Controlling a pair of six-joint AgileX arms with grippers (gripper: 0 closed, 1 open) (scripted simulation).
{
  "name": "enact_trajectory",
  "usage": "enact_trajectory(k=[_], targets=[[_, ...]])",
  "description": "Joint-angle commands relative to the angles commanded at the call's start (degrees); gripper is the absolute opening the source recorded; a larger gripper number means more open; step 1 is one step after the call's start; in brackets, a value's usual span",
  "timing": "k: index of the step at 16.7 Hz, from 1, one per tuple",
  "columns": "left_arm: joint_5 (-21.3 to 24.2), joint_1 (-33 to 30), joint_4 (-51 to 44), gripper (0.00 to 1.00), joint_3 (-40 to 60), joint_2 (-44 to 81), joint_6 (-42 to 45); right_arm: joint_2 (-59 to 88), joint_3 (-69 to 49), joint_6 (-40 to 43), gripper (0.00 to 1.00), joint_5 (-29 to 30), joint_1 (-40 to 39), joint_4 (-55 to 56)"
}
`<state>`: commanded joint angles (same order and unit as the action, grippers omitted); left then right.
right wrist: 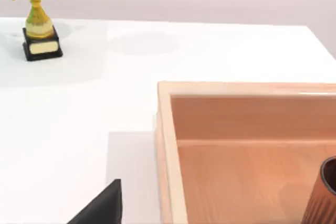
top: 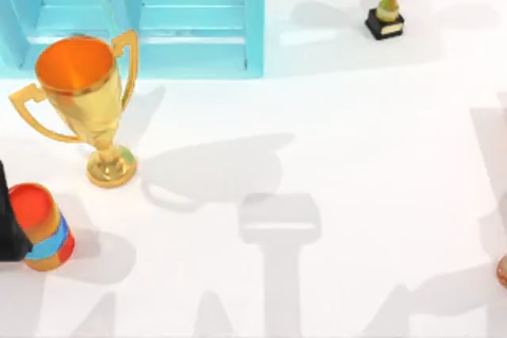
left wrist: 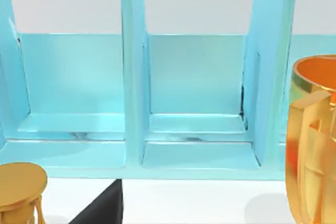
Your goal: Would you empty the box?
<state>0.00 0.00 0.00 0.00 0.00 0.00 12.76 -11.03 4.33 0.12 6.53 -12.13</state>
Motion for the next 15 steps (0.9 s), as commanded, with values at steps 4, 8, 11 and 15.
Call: enact_trajectory(k=[4,8,11,15], targets=[[0.0,0.0,0.0,1.0,0.0,0.0,0.0,19.28,-15.18,6.35,1.0,-0.28,6.27,-14.04],[0.0,0.0,0.0,1.0,0.0,0.0,0.0,42.04,-32.36,13.08,1.0,-0.55,12.42,-28.64],[0.0,0.0,0.0,1.0,0.0,0.0,0.0,58.71,-44.23,17.6,1.0,-0.48,16.8,-39.94],[0.0,0.0,0.0,1.0,0.0,0.0,0.0,75.03,-57.04,23.18,1.0,-0.17,22.31,-51.79]])
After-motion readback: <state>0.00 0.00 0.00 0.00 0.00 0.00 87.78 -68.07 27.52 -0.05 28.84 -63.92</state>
